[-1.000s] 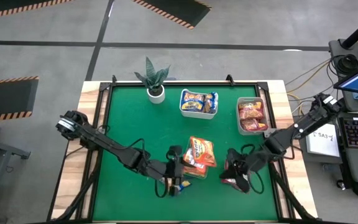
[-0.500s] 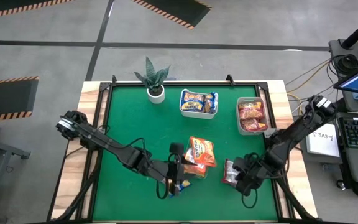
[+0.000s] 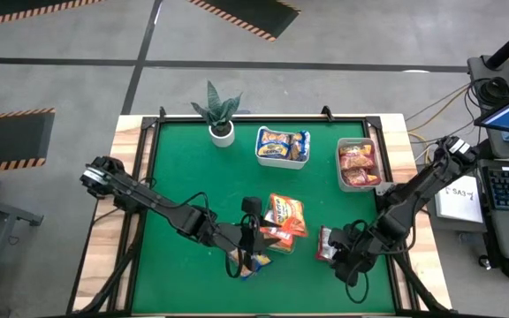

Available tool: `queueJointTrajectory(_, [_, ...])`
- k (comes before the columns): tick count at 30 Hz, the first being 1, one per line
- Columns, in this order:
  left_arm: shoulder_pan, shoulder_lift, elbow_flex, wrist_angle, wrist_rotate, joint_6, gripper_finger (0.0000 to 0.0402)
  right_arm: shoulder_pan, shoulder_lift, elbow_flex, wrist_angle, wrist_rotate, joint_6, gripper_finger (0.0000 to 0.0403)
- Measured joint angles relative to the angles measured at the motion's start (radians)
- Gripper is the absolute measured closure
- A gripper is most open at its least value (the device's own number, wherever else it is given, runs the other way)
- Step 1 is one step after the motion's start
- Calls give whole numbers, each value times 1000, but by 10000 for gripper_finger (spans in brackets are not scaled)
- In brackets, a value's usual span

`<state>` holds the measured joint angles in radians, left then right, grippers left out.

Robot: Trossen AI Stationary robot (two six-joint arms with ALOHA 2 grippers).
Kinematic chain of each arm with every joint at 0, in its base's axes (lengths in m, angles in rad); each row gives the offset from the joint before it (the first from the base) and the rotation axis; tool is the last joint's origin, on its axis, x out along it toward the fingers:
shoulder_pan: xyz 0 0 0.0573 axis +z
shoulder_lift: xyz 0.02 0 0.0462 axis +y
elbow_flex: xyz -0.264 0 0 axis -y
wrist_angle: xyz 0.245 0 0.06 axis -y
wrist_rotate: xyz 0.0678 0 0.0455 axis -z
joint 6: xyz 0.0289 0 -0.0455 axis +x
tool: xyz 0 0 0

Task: Sort Maruchan noodles
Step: Put the red noodle pack into the gray bin

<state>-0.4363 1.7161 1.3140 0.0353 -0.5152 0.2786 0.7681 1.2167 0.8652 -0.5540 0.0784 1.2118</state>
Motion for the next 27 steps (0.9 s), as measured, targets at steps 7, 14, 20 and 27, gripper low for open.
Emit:
queueJointTrajectory(7, [25,0,0,1,-2,27,249,0,75,203,-211,-17,31,203])
queueJointTrajectory(14, [36,0,0,1,-2,52,249,1,221,517,-469,-34,-31,200])
queueJointTrajectory(20, [37,0,0,1,-35,54,249,57,381,663,-863,79,-153,200])
queueJointTrajectory(27, [38,0,0,-2,-106,82,249,135,497,653,-847,211,-113,199])
